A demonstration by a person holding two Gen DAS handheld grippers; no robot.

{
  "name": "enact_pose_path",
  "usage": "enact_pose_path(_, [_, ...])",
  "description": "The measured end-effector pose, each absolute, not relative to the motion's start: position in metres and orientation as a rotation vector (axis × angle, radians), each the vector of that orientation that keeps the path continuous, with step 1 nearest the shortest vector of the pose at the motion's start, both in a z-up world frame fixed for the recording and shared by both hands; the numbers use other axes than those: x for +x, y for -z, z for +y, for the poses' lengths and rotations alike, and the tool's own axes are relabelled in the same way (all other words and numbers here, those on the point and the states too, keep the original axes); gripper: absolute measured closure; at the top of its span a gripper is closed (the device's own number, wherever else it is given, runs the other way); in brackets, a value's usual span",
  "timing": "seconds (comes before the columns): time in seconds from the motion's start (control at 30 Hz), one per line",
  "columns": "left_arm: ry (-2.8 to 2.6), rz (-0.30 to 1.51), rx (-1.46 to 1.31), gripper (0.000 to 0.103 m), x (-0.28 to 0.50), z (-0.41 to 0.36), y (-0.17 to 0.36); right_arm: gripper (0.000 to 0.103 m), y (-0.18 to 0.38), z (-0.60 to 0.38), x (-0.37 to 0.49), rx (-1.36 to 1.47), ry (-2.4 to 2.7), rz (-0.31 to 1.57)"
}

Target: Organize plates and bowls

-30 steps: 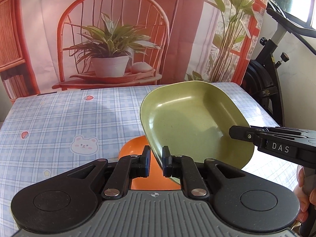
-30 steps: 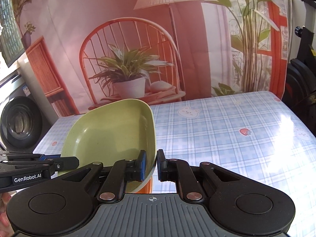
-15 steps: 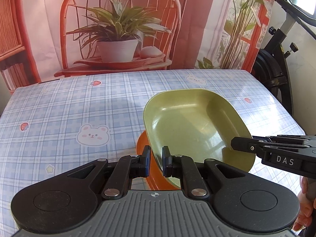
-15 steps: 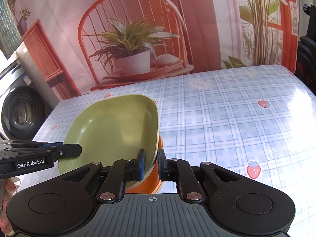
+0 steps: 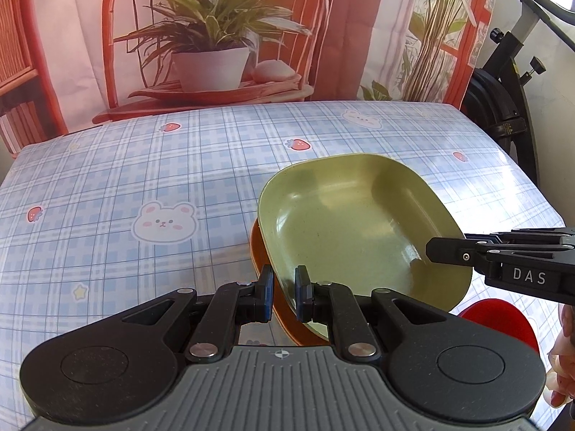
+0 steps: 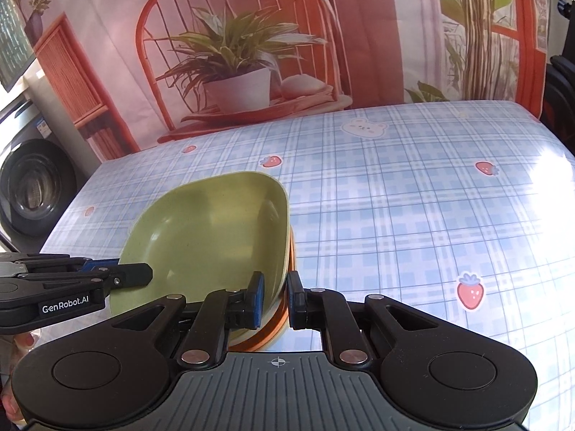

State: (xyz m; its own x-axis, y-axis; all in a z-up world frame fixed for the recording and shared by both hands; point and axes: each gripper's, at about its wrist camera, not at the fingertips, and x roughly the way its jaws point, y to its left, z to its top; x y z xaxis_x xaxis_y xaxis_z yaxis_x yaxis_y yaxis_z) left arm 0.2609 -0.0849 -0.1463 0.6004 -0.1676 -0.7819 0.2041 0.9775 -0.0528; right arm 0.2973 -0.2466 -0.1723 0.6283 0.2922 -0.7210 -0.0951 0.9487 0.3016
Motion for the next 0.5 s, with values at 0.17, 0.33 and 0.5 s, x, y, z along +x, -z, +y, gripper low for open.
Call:
enact_pose_path(0.17, [0.216,0.899,0.044,0.091,0.2616,-0.0827,0.1474,0.091,0.1721,-0.2461,0.2997,0.238,-0.229,0.869])
enact_pose_path(0.33, [0.211,0.901,0.055,0.091,0.2597,-0.0821,0.1476,0.088,0.1715,-0.2452,0.2998,0.229,-0.232,0.870])
enact_pose_path(0.5, [0.206,0.903,0.041,0.091,0.2569,-0.0786,0.1477,0.084,0.1705,-0.2445,0.2978,0.214,-0.247,0.868])
